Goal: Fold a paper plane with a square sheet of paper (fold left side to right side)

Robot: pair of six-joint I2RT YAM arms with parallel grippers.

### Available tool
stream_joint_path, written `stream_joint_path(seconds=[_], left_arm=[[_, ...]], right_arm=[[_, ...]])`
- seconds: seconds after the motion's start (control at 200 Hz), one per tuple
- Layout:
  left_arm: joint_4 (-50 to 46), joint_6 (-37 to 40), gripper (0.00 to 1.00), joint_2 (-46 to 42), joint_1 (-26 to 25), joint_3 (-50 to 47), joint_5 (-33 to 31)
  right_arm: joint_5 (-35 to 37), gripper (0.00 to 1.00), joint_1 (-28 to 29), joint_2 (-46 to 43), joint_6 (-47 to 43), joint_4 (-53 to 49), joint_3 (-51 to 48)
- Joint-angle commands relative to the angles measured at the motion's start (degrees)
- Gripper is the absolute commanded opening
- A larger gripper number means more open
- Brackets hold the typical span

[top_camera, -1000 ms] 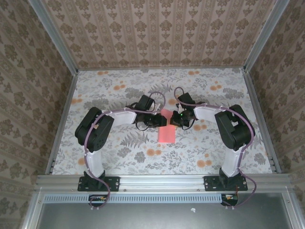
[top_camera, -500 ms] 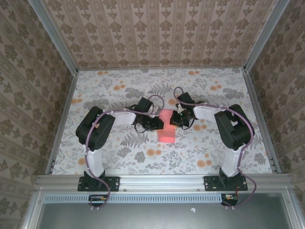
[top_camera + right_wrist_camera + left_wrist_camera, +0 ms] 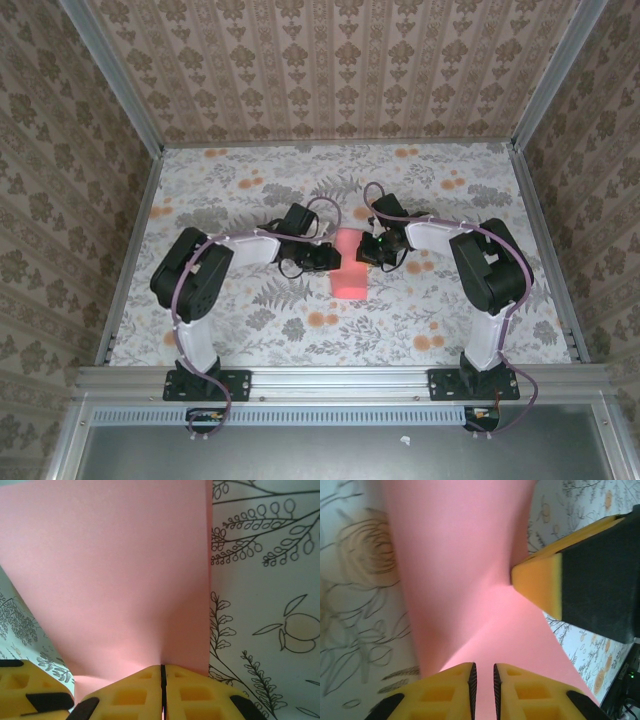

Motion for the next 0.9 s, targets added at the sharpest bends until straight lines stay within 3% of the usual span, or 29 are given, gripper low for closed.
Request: stream_joint_path(seconds=[0.0, 0.26, 0.6, 0.895], left_arm=[[1.4, -0.6, 0.20, 2.8, -1.1, 2.4, 0.6], [-1.1, 0.4, 0.20, 4.6, -2.1, 2.6, -1.6], [-3.4, 1.0, 0.20, 4.2, -3.0, 1.0, -4.1], [-3.2, 0.9, 0.20, 4.6, -3.5, 1.4, -4.4]], right_arm=[[2.1, 0.09, 0.6, 2.5, -1.2, -5.0, -0.3], [1.9, 0.09, 0.7, 1.6, -1.4, -4.3, -0.6], [-2.6, 0.09, 0.2, -4.5, -3.5, 4.4, -0.1], [-6.3, 0.07, 0.1, 3.1, -2.0, 9.1, 5.4]])
